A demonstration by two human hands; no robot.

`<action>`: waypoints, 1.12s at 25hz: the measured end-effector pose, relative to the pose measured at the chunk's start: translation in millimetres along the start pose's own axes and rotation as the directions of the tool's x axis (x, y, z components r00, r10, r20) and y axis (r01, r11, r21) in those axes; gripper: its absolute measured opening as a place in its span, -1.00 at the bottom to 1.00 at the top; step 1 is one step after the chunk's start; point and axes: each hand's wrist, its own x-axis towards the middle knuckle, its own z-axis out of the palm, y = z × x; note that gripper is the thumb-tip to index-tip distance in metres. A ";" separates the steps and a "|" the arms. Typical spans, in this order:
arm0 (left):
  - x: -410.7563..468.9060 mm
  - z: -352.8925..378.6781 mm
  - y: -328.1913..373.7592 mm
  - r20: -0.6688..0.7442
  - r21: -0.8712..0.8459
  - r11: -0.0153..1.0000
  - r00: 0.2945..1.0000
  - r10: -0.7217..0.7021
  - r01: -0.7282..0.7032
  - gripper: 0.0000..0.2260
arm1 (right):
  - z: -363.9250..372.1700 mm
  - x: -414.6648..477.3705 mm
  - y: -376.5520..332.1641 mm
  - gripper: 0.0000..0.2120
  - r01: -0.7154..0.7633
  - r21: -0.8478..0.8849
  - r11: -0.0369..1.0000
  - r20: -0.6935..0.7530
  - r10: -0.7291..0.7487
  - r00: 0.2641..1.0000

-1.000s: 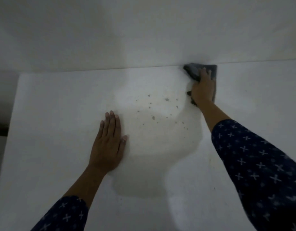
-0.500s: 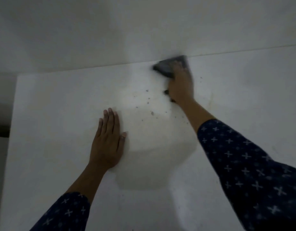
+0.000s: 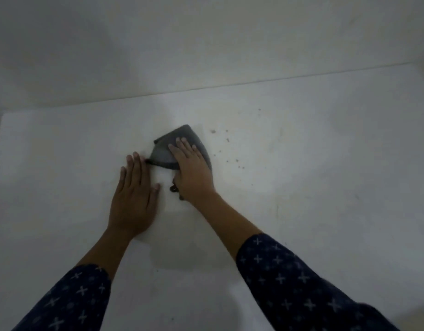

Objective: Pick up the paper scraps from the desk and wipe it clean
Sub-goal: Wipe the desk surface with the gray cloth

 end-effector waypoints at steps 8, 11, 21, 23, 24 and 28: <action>0.0 3.0 1.7 -0.073 0.006 1.000 0.997 0.013 -0.012 -0.39 | -134.1 -10.5 163.1 -0.44 -0.449 -0.090 0.889 -0.330 0.398 0.856; -6.8 4.0 4.6 -0.086 0.015 0.999 0.996 -0.032 0.033 -0.39 | -124.5 -30.9 108.1 -0.58 -0.331 0.054 0.942 -0.324 0.330 0.887; -119.5 8.0 55.5 -0.009 0.029 0.999 0.999 -0.038 0.038 -0.39 | -42.5 -158.9 77.1 -0.32 -0.251 0.094 0.963 -0.170 0.264 0.949; -125.0 9.9 57.9 -0.034 0.055 0.998 0.999 0.004 -0.003 -0.40 | -90.2 -144.8 129.7 -0.40 -0.390 -0.009 0.921 -0.300 0.370 0.879; -123.2 10.6 57.2 -0.042 0.058 0.998 0.999 0.006 -0.004 -0.40 | -110.7 -139.7 151.0 -0.44 -0.415 -0.053 0.908 -0.313 0.380 0.871; -118.6 13.7 54.6 -0.036 0.035 0.999 0.999 -0.007 0.008 -0.40 | -113.1 -154.4 117.3 -0.59 -0.385 -0.035 0.922 -0.306 0.357 0.883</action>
